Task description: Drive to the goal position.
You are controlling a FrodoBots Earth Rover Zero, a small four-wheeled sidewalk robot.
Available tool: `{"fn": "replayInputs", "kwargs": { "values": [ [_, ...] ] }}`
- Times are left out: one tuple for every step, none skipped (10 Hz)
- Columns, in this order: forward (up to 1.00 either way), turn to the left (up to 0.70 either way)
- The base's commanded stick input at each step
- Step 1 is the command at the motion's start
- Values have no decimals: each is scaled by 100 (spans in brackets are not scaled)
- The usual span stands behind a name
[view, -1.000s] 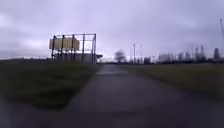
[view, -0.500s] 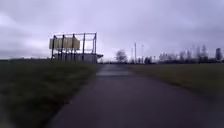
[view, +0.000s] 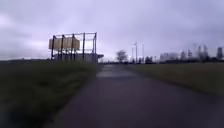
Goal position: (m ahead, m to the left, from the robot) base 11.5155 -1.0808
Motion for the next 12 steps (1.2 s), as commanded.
{"fn": "replayInputs", "kwargs": {
  "values": [
    [100,0],
    [100,0],
    [100,0],
    [100,0],
    [100,0],
    [100,0],
    [100,0],
    [100,0],
    [100,0],
    [100,0],
    [100,0],
    [100,0]
  ]
}}
